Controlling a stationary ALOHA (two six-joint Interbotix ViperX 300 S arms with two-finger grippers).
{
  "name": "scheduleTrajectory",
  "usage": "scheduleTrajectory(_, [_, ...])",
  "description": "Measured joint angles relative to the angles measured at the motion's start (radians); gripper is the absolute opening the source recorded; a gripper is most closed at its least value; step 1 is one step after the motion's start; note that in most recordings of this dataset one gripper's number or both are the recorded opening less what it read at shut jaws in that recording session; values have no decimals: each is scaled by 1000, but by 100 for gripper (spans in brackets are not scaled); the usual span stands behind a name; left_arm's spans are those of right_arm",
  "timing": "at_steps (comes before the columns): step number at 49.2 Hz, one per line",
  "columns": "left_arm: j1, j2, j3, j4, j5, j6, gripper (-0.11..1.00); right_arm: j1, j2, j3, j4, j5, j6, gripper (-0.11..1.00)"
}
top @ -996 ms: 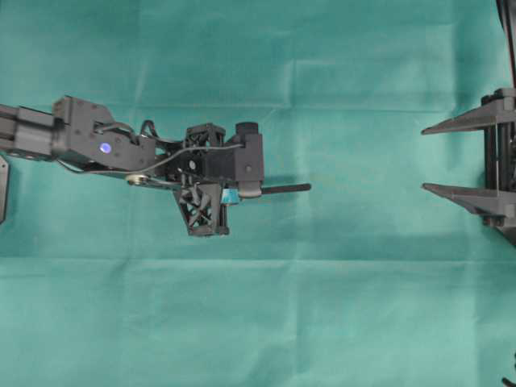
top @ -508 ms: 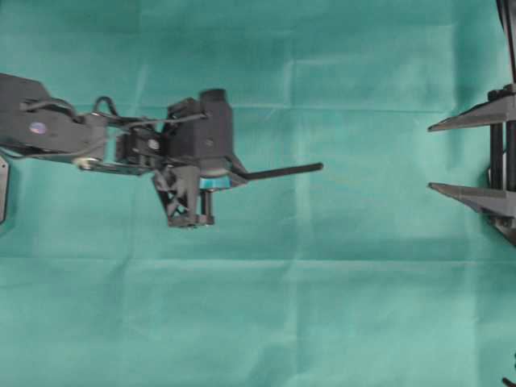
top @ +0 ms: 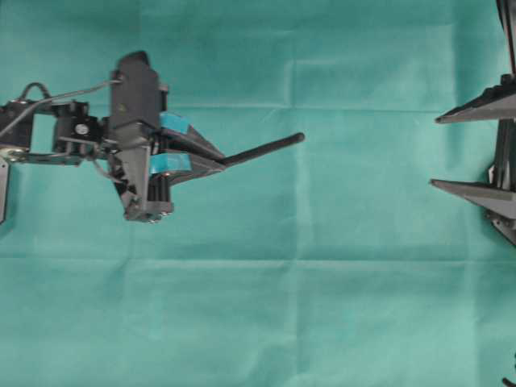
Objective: Peel off the Velcro with your right arm.
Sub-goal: 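Lift the strap upright with the left gripper toward the center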
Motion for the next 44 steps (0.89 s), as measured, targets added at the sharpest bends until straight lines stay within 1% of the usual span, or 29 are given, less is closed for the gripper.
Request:
scheduleTrajectory(9, [0,-43,64,-3,-127,-95,10,-20,83,-26,0,0,-40,68])
scheduleTrajectory(15, [0,-52,86,-3,-173,-152,10,-35,137,-49,0,0,-72,68])
scheduleTrajectory(28, [0,-52,97,-3,-219,-284,10,-77,270,-95,0,-12,-206,68])
scheduleTrajectory(32, [0,-52,100,-3,-235,-314,10,-84,321,-110,-2,-28,-242,68])
scheduleTrajectory(44, [0,-52,118,-3,-275,-414,10,-115,431,-164,0,-61,-295,68])
